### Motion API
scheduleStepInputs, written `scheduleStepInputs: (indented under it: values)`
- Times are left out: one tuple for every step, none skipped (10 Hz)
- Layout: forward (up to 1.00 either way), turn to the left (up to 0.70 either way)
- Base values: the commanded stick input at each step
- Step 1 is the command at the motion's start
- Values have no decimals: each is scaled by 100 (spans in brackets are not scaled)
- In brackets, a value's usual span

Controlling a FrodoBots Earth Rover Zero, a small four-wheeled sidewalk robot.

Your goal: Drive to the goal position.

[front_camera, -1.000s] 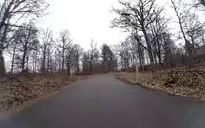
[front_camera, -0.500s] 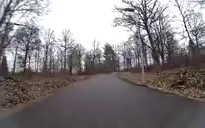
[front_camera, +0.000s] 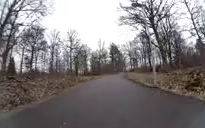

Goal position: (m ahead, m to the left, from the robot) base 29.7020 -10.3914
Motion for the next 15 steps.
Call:
scheduleStepInputs:
  values:
    - [100,0]
    - [100,0]
    - [100,0]
    - [100,0]
    - [100,0]
    - [100,0]
    - [100,0]
    - [100,0]
    - [100,7]
    - [100,22]
    - [100,37]
    - [100,40]
    - [100,40]
    - [100,36]
    - [100,18]
